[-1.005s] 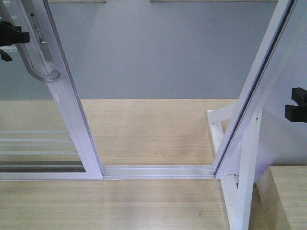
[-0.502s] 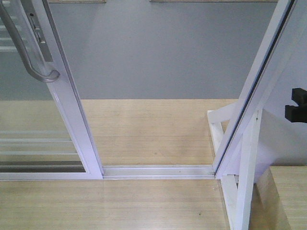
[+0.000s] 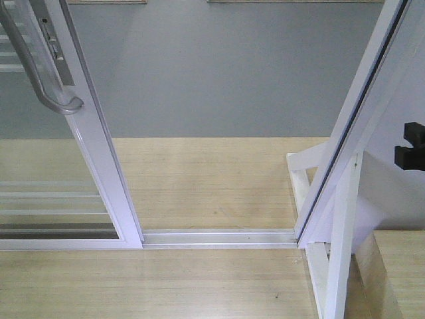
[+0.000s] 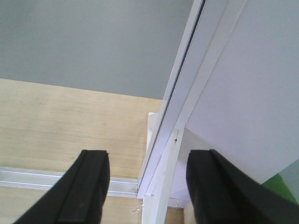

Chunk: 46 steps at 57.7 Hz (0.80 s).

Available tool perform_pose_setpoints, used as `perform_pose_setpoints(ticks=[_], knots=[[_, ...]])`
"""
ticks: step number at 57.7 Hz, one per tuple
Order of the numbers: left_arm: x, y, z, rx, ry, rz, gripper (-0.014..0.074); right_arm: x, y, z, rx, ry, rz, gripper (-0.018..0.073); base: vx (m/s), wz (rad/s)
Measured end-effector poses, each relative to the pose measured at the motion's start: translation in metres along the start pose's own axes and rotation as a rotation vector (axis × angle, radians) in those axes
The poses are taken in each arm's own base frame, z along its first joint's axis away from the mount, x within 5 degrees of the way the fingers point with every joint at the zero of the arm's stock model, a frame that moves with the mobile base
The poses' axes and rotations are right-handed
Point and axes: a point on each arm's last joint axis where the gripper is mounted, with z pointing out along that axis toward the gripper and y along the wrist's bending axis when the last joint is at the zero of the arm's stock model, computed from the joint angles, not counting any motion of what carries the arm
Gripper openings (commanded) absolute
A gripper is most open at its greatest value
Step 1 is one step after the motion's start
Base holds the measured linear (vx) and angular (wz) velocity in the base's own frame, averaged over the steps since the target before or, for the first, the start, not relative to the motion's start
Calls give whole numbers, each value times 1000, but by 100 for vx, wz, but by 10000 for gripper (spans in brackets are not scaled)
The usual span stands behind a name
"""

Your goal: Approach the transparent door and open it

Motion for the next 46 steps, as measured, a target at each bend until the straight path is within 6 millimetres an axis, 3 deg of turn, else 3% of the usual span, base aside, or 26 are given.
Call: perform_pose_setpoints(ticks=[13, 28, 46], knots=[[12, -2, -8, -9, -3, -41, 340, 0, 0, 0, 0, 1, 0, 438, 0, 0], [67, -5, -32, -109, -128, -268, -9, 0, 0, 0, 0, 1, 0, 438, 0, 0], [130, -13, -35, -130, -214, -202, -8, 0, 0, 0, 0, 1, 0, 438, 0, 0]])
